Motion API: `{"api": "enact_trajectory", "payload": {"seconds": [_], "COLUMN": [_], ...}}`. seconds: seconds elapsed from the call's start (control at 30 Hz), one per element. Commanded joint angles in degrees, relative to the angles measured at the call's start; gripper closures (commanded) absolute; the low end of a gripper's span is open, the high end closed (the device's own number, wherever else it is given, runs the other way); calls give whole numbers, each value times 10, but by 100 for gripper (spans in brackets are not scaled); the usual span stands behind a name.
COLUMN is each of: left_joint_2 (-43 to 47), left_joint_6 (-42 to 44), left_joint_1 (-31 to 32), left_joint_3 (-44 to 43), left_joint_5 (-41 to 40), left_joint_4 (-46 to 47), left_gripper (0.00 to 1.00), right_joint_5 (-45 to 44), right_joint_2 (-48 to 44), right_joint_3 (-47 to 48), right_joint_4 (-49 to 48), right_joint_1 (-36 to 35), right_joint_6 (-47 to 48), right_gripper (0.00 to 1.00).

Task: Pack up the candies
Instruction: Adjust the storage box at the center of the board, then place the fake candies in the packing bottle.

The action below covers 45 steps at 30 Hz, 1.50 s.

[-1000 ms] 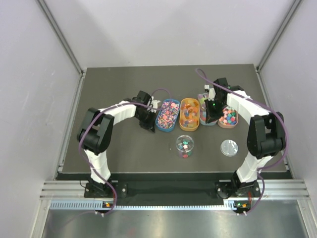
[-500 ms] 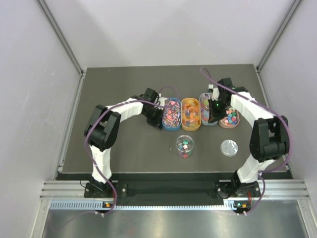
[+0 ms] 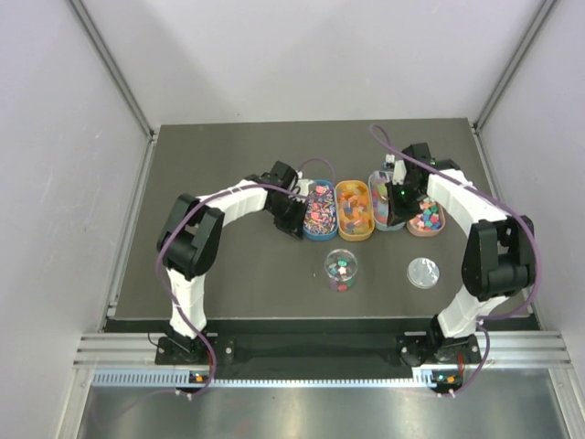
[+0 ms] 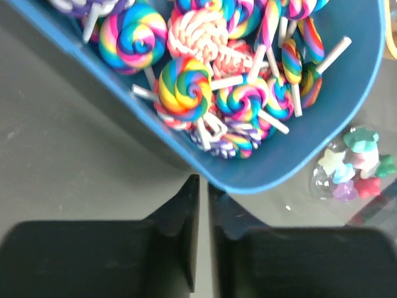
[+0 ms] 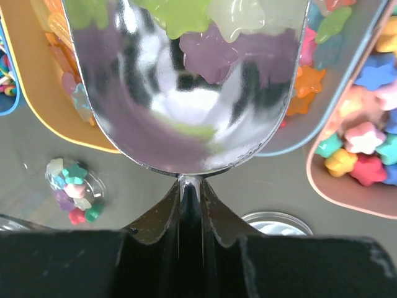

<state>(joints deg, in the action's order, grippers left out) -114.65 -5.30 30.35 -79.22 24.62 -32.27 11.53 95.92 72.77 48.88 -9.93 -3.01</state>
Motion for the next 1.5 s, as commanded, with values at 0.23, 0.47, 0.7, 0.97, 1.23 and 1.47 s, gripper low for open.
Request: {"api": "enact_trajectory", "payload": {"seconds": [0.23, 0.47, 0.7, 0.97, 1.23, 1.47], "left_joint_2": [184, 165, 145, 120, 107, 115], "left_joint_6": [67, 57, 40, 25, 19, 19], "left_joint_1": [-96, -132, -151, -163, -165, -166], "left_joint_3": [-20, -90, -127, -133, -147, -134], "left_joint_5": [-7, -26, -25, -30, -35, -37], "left_joint_4": [-46, -26, -13, 9, 17, 17], "left_gripper": [66, 66, 65, 65, 65, 65], "right_joint_5": [10, -1, -65, -169, -208, -247], "right_joint_2": [-122, -158, -162, -188, -207, -195], "right_joint_3": [67, 19, 22, 34, 10, 14], "right_joint_4": [48, 123, 218, 280, 317, 350], "right_joint_1": [7, 1, -47, -154, -235, -284], "right_joint_6": [239, 427, 576, 655, 659, 656], "right_gripper": [100, 100, 100, 100, 100, 100]}}
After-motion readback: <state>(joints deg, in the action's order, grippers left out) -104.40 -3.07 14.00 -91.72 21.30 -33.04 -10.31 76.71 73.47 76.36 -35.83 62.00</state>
